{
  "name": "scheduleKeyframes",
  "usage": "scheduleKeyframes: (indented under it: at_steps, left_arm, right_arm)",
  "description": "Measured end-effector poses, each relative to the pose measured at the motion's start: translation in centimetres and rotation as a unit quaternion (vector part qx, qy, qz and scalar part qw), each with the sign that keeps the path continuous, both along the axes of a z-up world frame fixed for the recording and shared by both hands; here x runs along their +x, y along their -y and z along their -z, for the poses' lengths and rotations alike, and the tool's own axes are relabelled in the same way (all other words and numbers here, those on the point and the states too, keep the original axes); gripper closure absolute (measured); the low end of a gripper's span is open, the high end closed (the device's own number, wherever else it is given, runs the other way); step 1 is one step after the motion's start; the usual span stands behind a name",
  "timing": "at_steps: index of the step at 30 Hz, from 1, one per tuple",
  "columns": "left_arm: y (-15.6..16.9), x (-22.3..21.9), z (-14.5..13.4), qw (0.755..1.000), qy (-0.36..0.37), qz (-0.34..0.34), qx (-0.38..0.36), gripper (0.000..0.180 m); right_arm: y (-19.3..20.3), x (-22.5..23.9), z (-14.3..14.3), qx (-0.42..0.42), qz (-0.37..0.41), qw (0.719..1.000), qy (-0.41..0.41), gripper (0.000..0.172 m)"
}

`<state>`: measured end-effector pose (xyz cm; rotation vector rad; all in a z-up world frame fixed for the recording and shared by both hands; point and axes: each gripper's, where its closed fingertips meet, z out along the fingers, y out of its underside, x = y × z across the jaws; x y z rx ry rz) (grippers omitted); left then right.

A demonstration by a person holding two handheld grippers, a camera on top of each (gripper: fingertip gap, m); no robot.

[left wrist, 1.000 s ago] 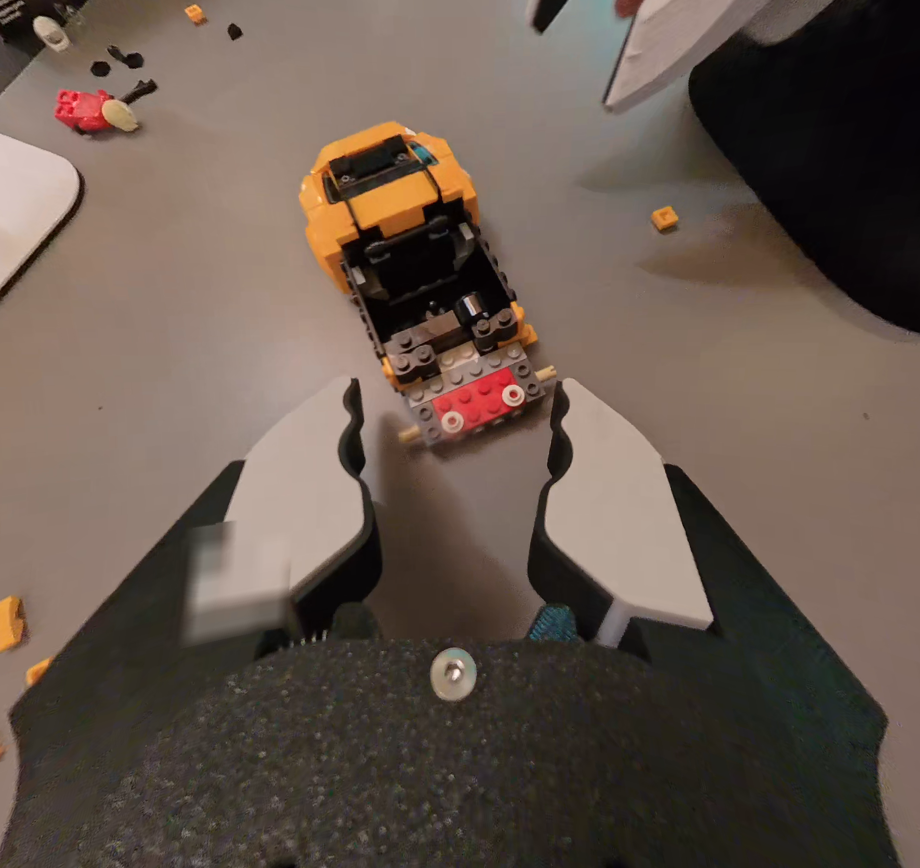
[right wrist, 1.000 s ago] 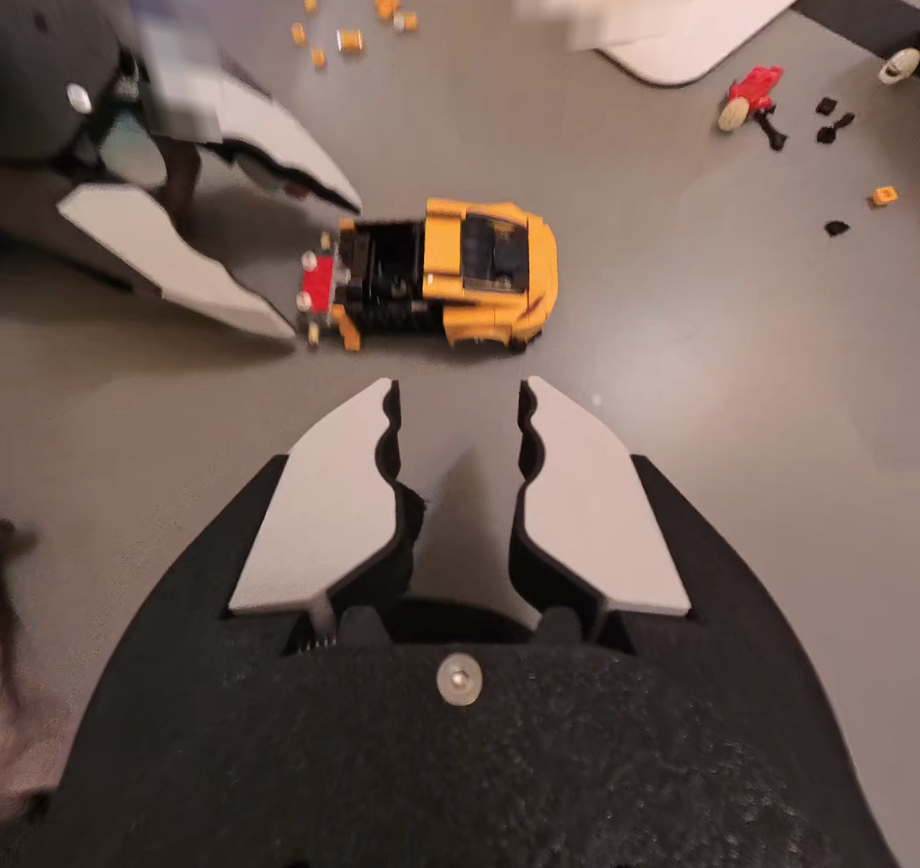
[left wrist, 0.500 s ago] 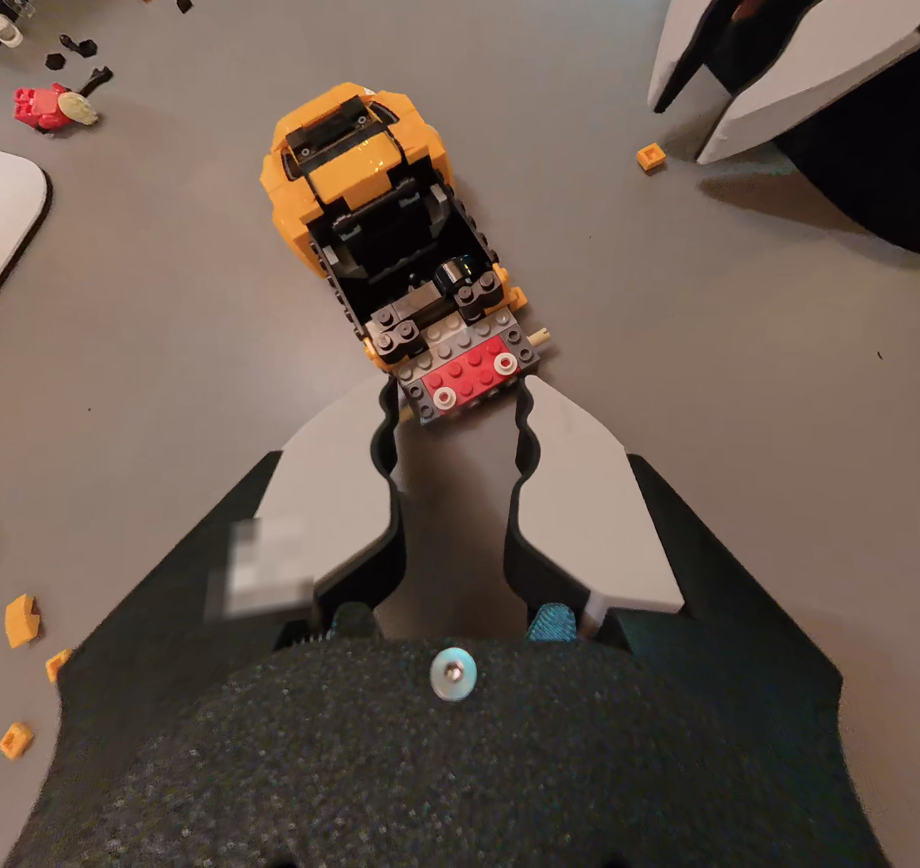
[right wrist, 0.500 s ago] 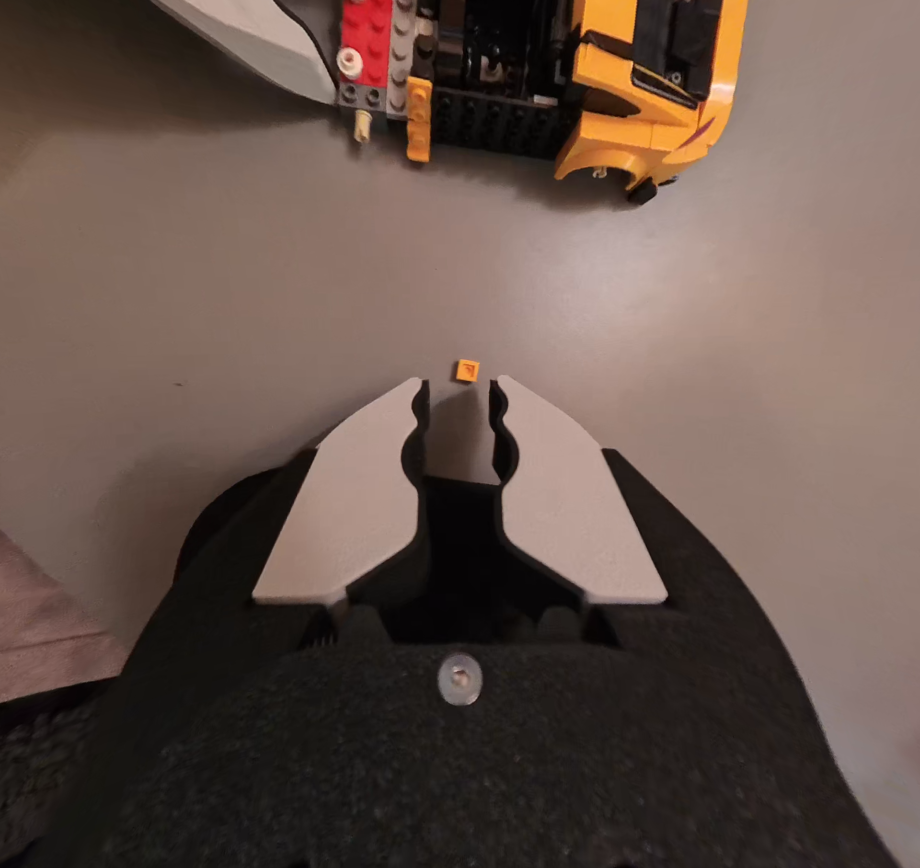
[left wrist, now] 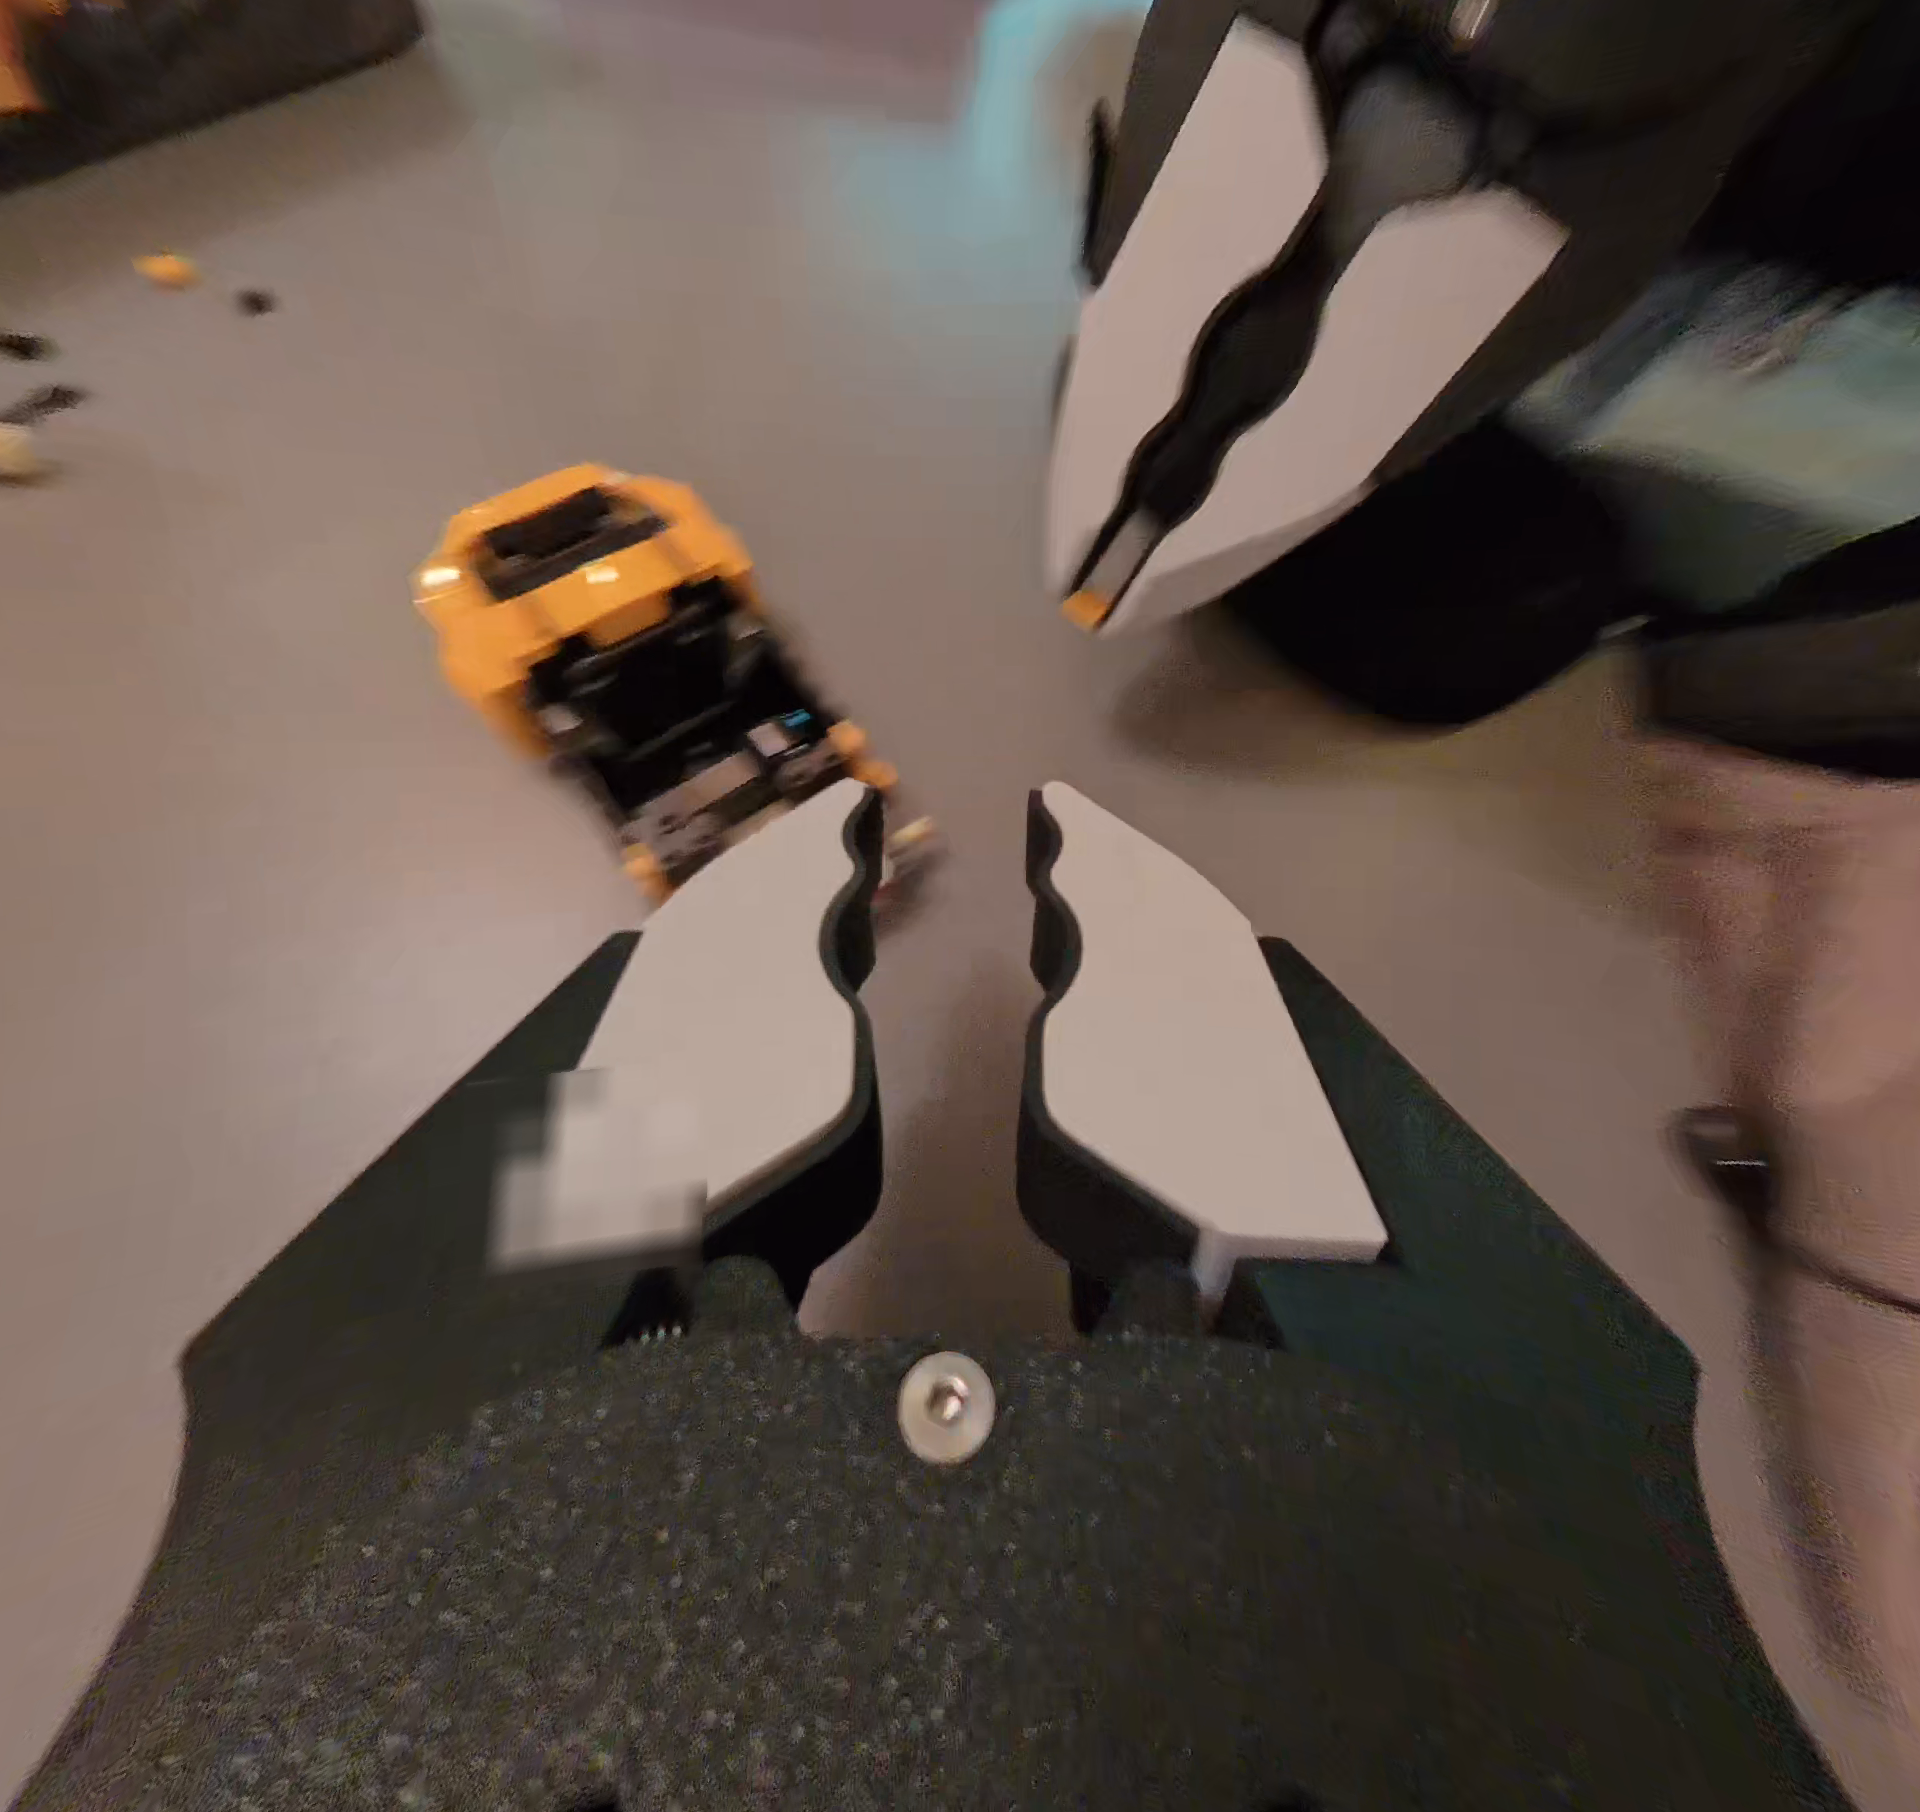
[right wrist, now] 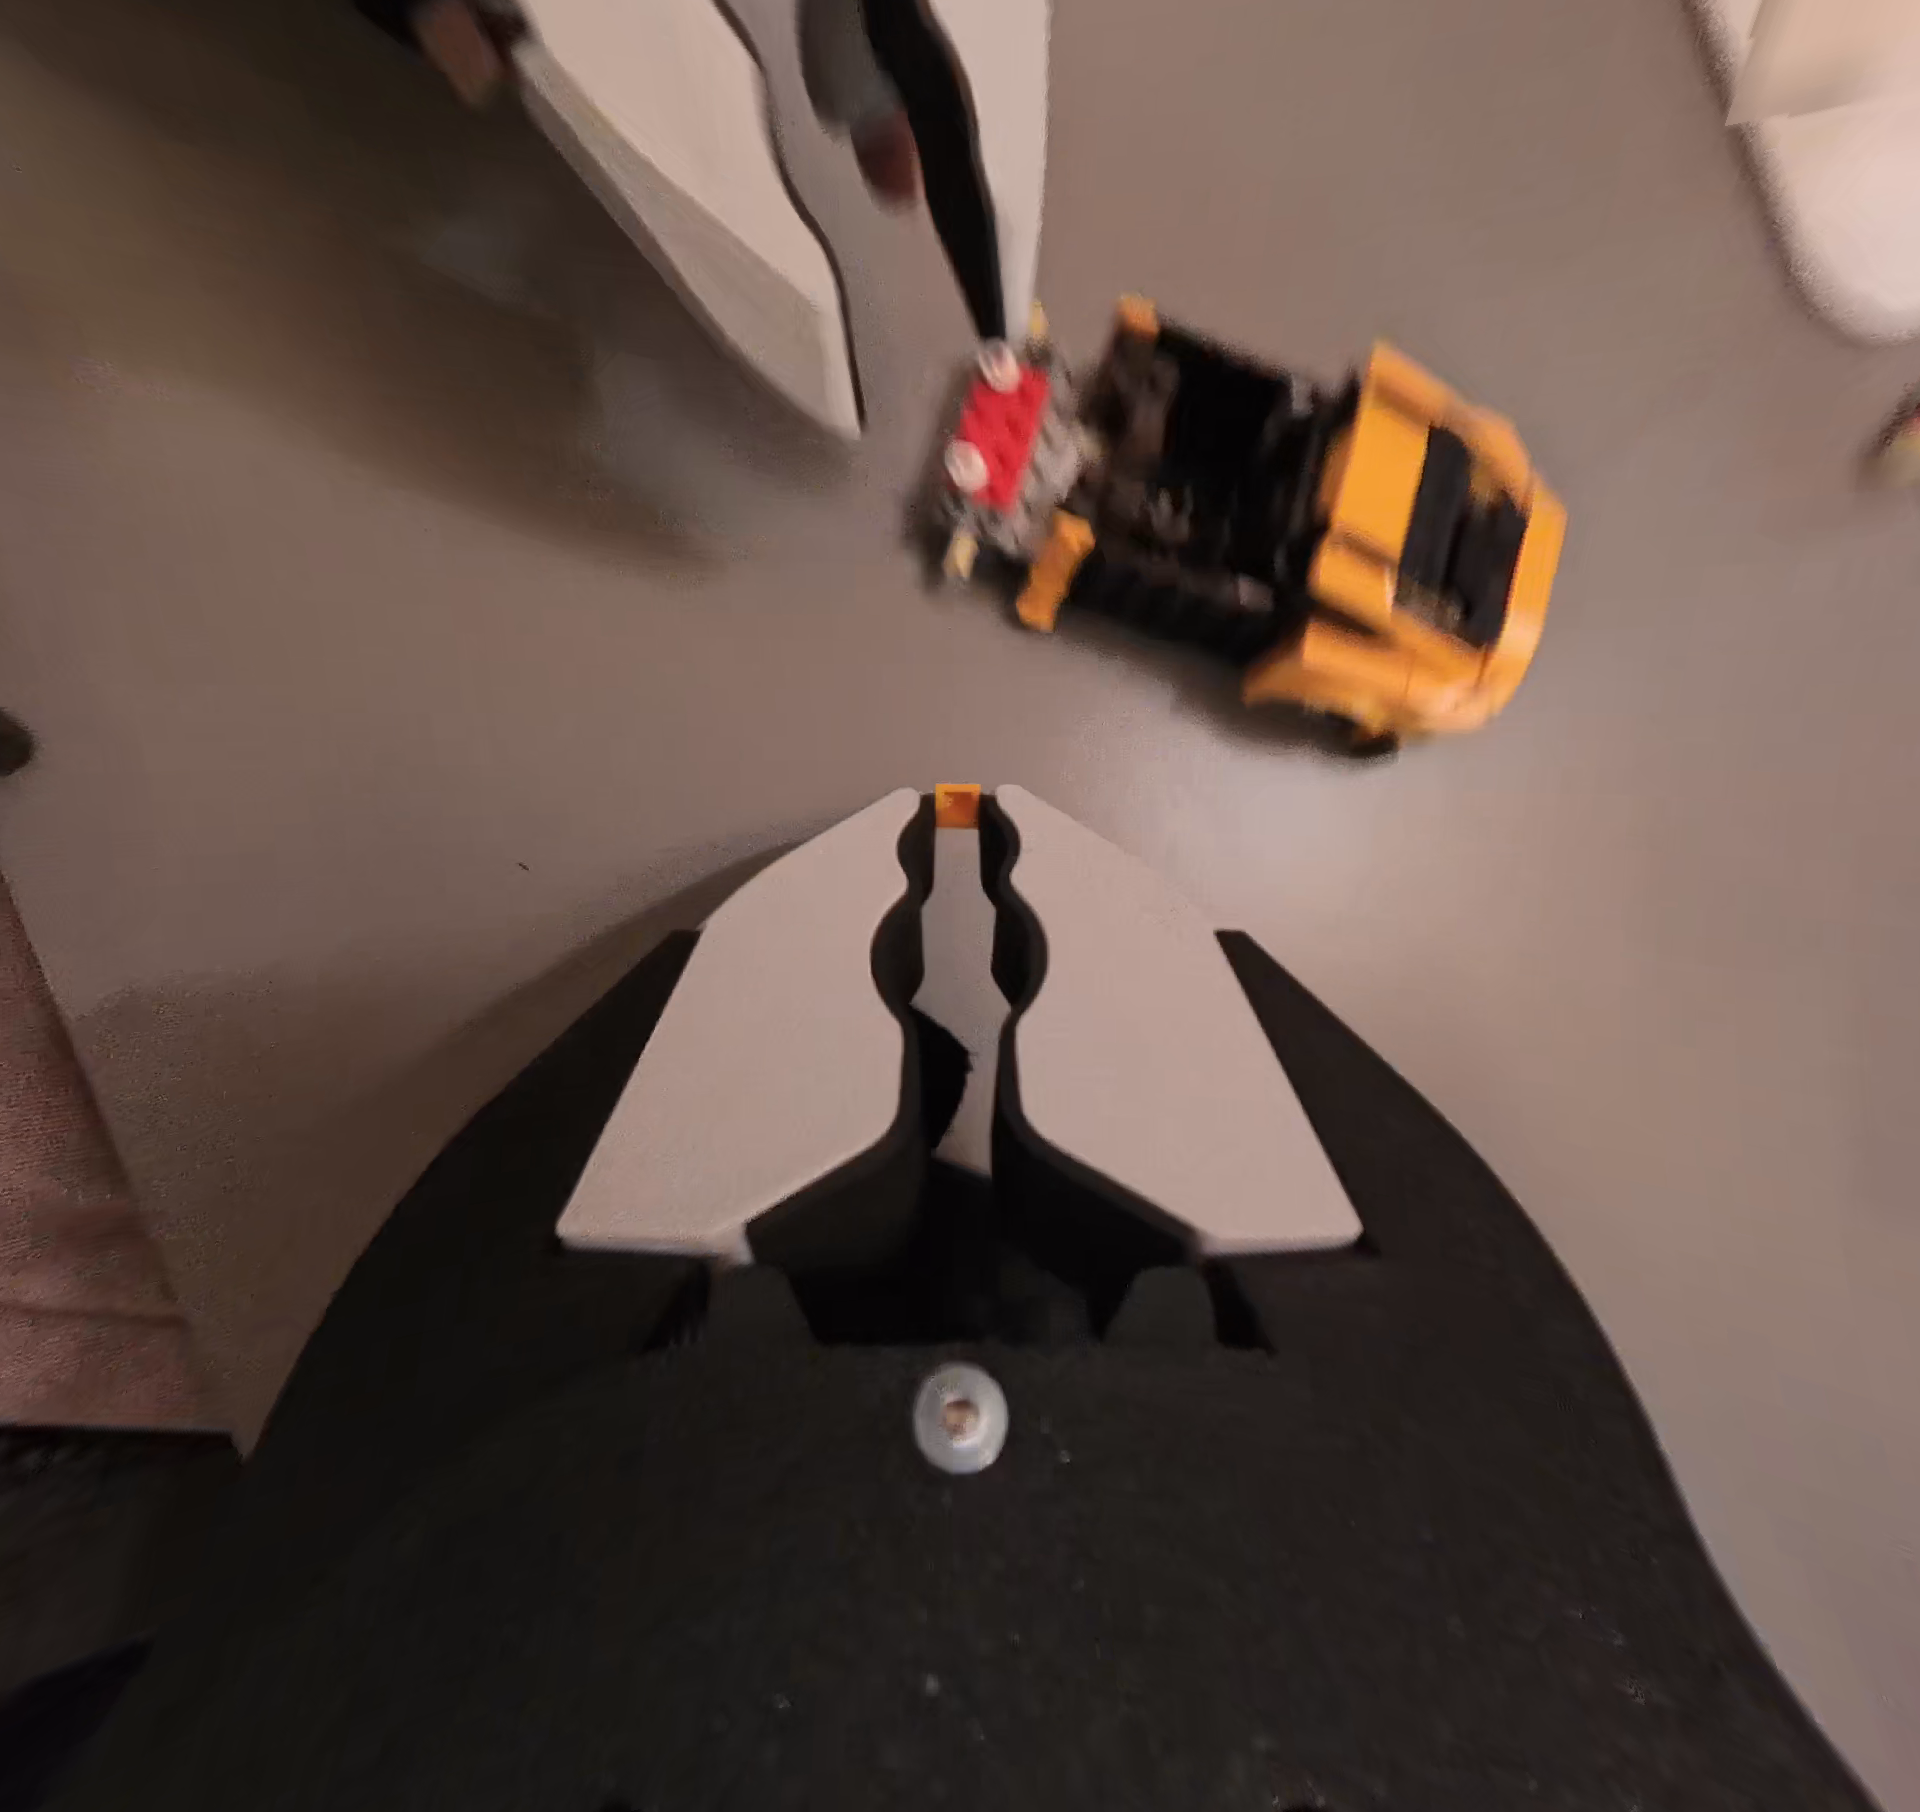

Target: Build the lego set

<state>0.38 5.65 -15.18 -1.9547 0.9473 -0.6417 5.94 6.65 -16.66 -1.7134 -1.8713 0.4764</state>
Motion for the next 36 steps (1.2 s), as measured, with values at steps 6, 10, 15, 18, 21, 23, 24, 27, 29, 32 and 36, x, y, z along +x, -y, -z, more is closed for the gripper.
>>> scheduleKeyframes:
  at_steps: [6,10,15,18,21,23,24,27,29,32,36]
  left_arm:
    - [1.6,1.8,-2.8,0.963,0.215,0.037,-0.16,0.16]
    - [2.5,2.2,-3.9,0.929,0.286,0.064,-0.225,0.165]
    - [3.1,2.7,-4.0,0.924,0.291,0.076,-0.234,0.172]
    - [3.3,2.6,-4.5,0.914,0.311,0.087,-0.247,0.175]
    - [3.7,2.6,-5.5,0.896,0.343,0.108,-0.26,0.175]
    - [4.3,2.5,-6.8,0.874,0.381,0.136,-0.268,0.175]
    - [4.6,2.5,-7.7,0.861,0.403,0.153,-0.269,0.176]
    - [5.9,2.2,-10.5,0.822,0.465,0.21,-0.252,0.176]
    - [6.8,2.0,-11.9,0.801,0.492,0.242,-0.241,0.176]
    - [8.0,1.5,-13.6,0.767,0.526,0.286,-0.231,0.176]
    - [9.5,1.5,-14.3,0.743,0.532,0.329,-0.238,0.176]
  right_arm:
    - [3.2,-3.3,-3.4,0.108,-0.083,0.986,-0.093,0.164]
    - [3.3,-3.8,-4.3,0.144,-0.085,0.98,-0.106,0.164]
    - [3.7,-4.2,-4.8,0.158,-0.088,0.977,-0.113,0.164]
    - [4.0,-4.4,-5.4,0.164,-0.089,0.974,-0.129,0.164]
    - [4.4,-4.4,-6.4,0.164,-0.093,0.969,-0.161,0.164]
    - [4.9,-4.4,-7.7,0.156,-0.096,0.961,-0.208,0.164]
    - [5.3,-4.5,-8.6,0.149,-0.098,0.955,-0.236,0.164]
    - [6.6,-4.6,-11.5,0.115,-0.108,0.933,-0.324,0.163]
    - [7.4,-4.7,-13.0,0.102,-0.12,0.916,-0.37,0.161]
    - [8.6,-4.7,-14.4,0.103,-0.151,0.894,-0.41,0.16]
    - [9.9,-5.0,-15.1,0.129,-0.184,0.876,-0.428,0.161]
